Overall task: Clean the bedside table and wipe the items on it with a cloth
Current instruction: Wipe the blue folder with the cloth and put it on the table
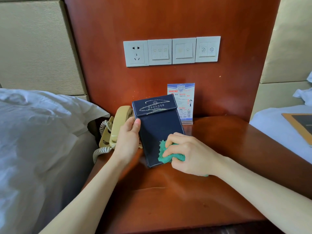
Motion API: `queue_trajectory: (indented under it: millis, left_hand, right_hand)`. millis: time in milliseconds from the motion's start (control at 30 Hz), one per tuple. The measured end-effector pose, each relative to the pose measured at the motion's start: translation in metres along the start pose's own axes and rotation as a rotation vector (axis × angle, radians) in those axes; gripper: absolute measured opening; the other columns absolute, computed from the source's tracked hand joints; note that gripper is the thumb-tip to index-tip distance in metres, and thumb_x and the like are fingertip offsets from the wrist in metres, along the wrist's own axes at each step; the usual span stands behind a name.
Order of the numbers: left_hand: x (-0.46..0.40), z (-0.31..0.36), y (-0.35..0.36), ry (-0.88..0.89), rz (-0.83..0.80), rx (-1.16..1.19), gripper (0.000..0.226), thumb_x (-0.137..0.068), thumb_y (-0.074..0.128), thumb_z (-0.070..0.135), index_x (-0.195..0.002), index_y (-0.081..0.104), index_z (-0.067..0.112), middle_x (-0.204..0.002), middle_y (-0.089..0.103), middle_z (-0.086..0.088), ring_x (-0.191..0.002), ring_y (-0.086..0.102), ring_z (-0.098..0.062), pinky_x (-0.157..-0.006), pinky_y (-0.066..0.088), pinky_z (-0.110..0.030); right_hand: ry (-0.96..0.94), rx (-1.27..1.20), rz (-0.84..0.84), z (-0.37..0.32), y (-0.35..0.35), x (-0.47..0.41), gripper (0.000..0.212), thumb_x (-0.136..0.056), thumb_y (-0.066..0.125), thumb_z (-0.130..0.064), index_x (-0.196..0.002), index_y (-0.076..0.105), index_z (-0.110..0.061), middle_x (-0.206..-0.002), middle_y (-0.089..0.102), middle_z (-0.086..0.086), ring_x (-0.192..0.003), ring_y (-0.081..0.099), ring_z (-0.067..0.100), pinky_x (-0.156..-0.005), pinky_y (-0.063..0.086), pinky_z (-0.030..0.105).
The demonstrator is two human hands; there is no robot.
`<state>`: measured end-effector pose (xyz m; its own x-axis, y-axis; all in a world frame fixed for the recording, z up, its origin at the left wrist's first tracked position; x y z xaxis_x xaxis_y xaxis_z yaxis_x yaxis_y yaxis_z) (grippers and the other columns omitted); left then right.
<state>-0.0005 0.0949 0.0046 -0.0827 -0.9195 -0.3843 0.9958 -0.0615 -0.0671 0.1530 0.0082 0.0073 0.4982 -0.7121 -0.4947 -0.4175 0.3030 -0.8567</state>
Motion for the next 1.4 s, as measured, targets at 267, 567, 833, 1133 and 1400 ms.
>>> queue_trajectory:
  millis: [267,567,833,1133,1400]
  left_hand:
    - [-0.003,0.0,-0.001,0.003,-0.007,0.014,0.03,-0.105,0.035,0.027,-0.12,0.06,0.024,-0.104,0.069,0.017,-0.093,0.06,0.0,-0.072,0.046,-0.025]
    - [0.007,0.009,0.015,0.112,-0.165,0.021,0.029,-0.104,0.035,0.024,-0.118,0.06,0.028,-0.102,0.068,0.022,-0.089,0.059,0.01,-0.07,0.045,-0.007]
    - [0.015,0.017,0.021,0.174,-0.231,0.048,0.025,-0.103,0.035,0.026,-0.112,0.058,0.031,-0.102,0.068,0.025,-0.094,0.06,0.007,-0.069,0.047,-0.01]
    - [0.024,0.024,0.03,0.285,-0.365,-0.022,0.032,-0.097,0.038,0.029,-0.125,0.052,0.02,-0.106,0.063,0.023,-0.097,0.057,0.004,-0.076,0.047,-0.016]
    - [0.026,0.027,0.031,0.316,-0.387,-0.049,0.029,-0.102,0.038,0.008,-0.12,0.051,0.026,-0.109,0.062,0.012,-0.092,0.057,0.004,-0.076,0.046,-0.015]
  right_hand:
    - [0.226,-0.049,0.323,0.042,-0.027,0.005,0.021,-0.082,0.064,-0.004,-0.1,0.072,-0.011,-0.095,0.054,-0.006,-0.094,0.053,0.008,-0.079,0.045,0.016]
    - [0.349,-0.04,0.583,0.052,-0.041,0.01,0.027,-0.088,0.063,-0.009,-0.115,0.066,-0.012,-0.113,0.055,0.002,-0.115,0.047,0.011,-0.07,0.04,0.003]
    - [0.168,0.117,0.535,0.026,-0.033,0.004,0.031,-0.082,0.069,-0.004,-0.113,0.066,-0.005,-0.108,0.063,0.008,-0.106,0.052,0.019,-0.082,0.049,0.022]
    - [0.027,0.095,0.482,0.005,-0.031,0.001,0.029,-0.085,0.066,-0.004,-0.114,0.064,-0.004,-0.119,0.062,0.009,-0.114,0.054,0.021,-0.095,0.05,0.031]
    - [-0.169,0.246,0.382,-0.01,-0.025,-0.002,0.025,-0.092,0.052,-0.005,-0.114,0.064,-0.002,-0.121,0.061,0.01,-0.112,0.051,0.025,-0.101,0.044,0.031]
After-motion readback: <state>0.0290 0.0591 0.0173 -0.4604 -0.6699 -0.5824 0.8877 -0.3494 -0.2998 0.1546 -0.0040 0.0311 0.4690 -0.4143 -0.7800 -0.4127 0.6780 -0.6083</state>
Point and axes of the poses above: each hand's wrist, its own x-axis away from the middle knuckle, its own y-axis out of the palm, z = x × y, the point moved 5 cm from there along -x, towards the middle knuckle
